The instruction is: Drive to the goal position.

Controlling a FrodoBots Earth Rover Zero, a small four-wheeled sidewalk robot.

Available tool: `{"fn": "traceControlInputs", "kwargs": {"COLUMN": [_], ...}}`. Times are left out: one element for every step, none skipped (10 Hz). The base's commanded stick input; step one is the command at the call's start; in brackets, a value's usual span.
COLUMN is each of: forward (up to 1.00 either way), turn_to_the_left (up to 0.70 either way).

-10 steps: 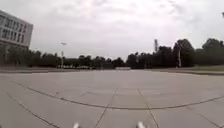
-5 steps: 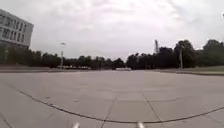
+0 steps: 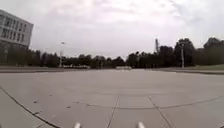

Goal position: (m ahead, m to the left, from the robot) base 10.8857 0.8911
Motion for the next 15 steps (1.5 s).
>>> {"fn": "traceControlInputs", "kwargs": {"forward": [0.85,0.85,0.85,0.85,0.85,0.85,0.85,0.85,0.85,0.85,0.85,0.85,0.85,0.85,0.85], "turn_to_the_left": [0.00,0.00,0.00,0.00,0.00,0.00,0.00,0.00,0.00,0.00,0.00,0.00,0.00,0.00,0.00]}}
